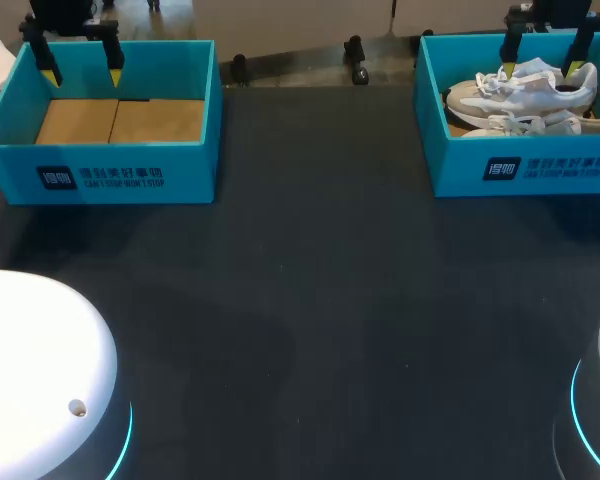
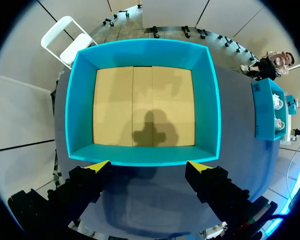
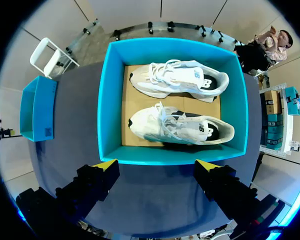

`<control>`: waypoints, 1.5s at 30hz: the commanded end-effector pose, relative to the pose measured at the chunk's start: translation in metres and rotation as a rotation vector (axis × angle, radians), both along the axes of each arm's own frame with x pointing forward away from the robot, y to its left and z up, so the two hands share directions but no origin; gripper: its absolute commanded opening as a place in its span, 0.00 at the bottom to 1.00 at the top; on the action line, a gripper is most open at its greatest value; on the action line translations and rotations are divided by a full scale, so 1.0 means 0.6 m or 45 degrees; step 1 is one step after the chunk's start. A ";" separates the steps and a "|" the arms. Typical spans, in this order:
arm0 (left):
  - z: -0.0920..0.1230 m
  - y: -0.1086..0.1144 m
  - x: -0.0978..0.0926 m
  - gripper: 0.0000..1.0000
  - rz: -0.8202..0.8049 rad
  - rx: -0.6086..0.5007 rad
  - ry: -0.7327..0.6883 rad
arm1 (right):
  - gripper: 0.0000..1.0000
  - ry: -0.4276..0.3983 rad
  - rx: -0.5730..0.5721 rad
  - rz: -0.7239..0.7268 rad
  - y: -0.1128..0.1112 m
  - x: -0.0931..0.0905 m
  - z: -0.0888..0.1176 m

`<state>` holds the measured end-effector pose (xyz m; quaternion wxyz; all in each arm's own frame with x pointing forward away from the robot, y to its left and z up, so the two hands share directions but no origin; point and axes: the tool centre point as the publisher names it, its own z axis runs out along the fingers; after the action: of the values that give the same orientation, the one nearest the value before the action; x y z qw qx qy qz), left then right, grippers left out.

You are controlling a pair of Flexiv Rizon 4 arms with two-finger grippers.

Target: Take the shoe out of the shoebox, open the shoe tongue, remove and reinsert the insole, then place the shoe into the shoebox

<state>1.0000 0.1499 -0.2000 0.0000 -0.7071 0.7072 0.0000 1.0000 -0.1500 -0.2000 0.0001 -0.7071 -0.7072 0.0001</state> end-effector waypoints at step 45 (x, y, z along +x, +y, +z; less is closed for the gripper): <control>0.000 0.000 0.000 1.00 0.000 0.000 0.000 | 1.00 -0.038 -0.061 0.030 -0.170 -0.020 -0.065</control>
<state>1.0000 0.1500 -0.2001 0.0000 -0.7071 0.7071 0.0000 0.9860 -0.2485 -0.2344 -0.0284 -0.6985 -0.7150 0.0037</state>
